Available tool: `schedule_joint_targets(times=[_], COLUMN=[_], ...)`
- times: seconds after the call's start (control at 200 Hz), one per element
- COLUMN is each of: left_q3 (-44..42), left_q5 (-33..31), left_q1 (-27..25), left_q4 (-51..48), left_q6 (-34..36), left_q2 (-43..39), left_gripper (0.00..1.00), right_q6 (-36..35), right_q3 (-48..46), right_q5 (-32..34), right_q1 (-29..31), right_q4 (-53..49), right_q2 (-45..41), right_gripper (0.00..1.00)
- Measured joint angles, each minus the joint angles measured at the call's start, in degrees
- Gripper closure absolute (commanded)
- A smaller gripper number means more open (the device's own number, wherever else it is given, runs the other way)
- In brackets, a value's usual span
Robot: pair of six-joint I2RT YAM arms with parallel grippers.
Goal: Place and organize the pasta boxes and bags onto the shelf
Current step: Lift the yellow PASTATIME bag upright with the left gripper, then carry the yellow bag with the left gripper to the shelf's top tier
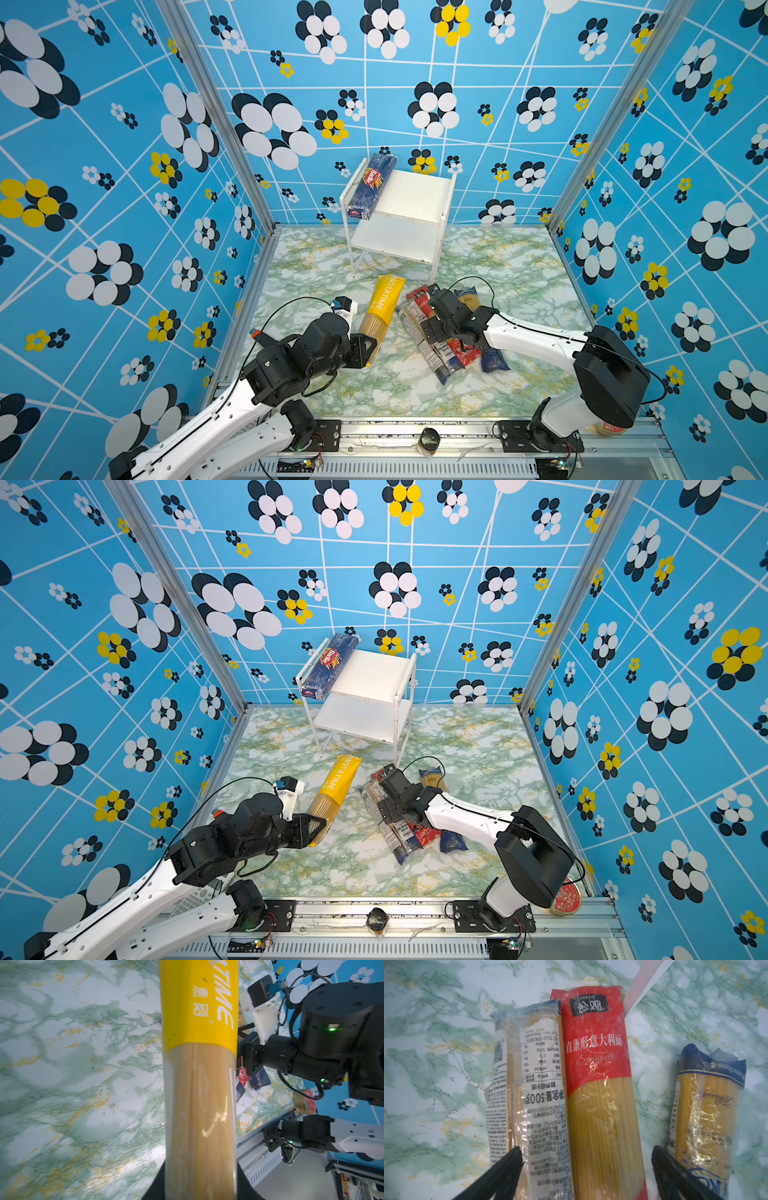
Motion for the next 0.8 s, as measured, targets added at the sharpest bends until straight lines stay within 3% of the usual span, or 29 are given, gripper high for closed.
schedule_joint_targets(times=[0.37, 0.8], left_q3=[17.4, 41.0], left_q5=[5.4, 5.7], left_q1=[0.6, 3.3], left_q4=[-0.9, -1.3], left_q6=[5.8, 18.2], left_q2=[5.2, 23.2], left_gripper=[1.00, 1.00], right_q6=[-0.3, -0.9], right_q3=[0.0, 0.0], right_q5=[-1.2, -2.5], right_q1=[-0.6, -0.7], right_q4=[-1.1, -1.2], right_q2=[0.1, 0.3], right_gripper=[0.01, 0.01])
